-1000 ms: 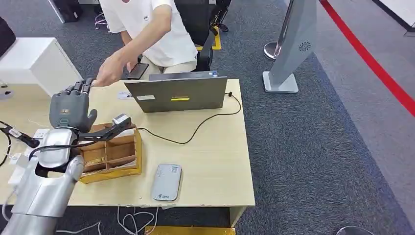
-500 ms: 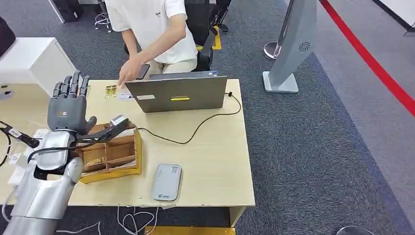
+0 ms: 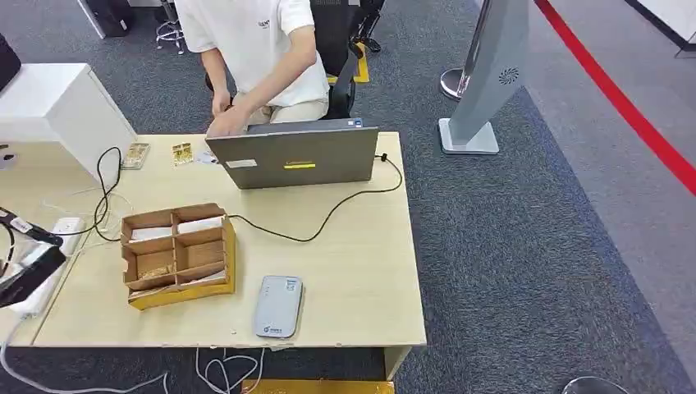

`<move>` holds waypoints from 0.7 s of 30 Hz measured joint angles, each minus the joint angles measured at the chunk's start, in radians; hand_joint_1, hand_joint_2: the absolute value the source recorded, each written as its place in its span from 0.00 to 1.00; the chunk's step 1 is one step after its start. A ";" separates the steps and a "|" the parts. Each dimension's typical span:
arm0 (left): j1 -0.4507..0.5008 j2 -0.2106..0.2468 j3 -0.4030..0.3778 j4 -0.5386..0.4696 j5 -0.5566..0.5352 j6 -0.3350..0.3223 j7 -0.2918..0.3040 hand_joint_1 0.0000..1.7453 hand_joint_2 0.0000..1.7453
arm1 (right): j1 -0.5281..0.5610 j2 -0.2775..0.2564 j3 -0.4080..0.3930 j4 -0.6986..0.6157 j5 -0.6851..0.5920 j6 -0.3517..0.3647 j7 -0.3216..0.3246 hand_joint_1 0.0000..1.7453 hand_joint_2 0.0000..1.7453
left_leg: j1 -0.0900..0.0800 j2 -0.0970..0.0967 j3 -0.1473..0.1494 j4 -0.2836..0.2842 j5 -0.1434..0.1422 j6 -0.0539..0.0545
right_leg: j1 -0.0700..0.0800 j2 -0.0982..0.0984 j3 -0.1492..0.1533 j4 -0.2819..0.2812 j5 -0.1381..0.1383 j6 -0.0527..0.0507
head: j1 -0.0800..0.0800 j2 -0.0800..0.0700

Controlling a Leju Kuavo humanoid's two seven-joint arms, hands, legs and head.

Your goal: Pass the card to the sensor for recognition and then transmit it.

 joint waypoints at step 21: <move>0.138 -0.407 1.002 0.186 0.277 -0.084 -0.458 0.00 1.00 | 0.000 -0.008 0.000 0.000 -0.082 0.021 0.013 0.00 1.00 | -0.001 -0.008 -0.001 0.000 -0.001 0.001 | -0.001 -0.009 0.002 -0.002 -0.001 0.001 | 0.003 0.000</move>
